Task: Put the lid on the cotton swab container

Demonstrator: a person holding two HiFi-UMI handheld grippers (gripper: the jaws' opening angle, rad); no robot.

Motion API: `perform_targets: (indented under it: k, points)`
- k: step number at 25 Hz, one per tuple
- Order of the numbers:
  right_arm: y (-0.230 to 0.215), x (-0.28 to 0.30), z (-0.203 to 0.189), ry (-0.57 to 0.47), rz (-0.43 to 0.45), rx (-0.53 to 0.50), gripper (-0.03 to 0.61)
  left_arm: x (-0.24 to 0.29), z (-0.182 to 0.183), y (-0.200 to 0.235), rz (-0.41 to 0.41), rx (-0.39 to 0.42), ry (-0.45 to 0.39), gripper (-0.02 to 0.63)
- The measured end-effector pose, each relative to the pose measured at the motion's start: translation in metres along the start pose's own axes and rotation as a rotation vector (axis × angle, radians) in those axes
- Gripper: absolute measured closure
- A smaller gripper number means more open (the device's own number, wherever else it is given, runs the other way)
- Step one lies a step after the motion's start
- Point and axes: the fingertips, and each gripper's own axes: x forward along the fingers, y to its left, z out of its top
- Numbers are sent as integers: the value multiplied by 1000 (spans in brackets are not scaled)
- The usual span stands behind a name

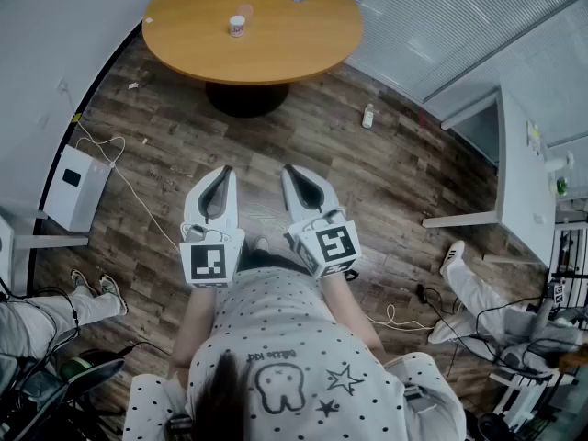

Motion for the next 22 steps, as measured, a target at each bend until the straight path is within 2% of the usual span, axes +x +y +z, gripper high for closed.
perform_targets:
  k: [14,19,22]
  points:
    - [3,-11,1,1,8,-20,574,-5,6,-9,-18,2,-10,600]
    - [7,-16,9,-21,8,4,574,-12,0,-3,10,-43,20,600]
    - [-2,-21,14,-47,-2,12,574,-9,3,-8,15,-42,9,598]
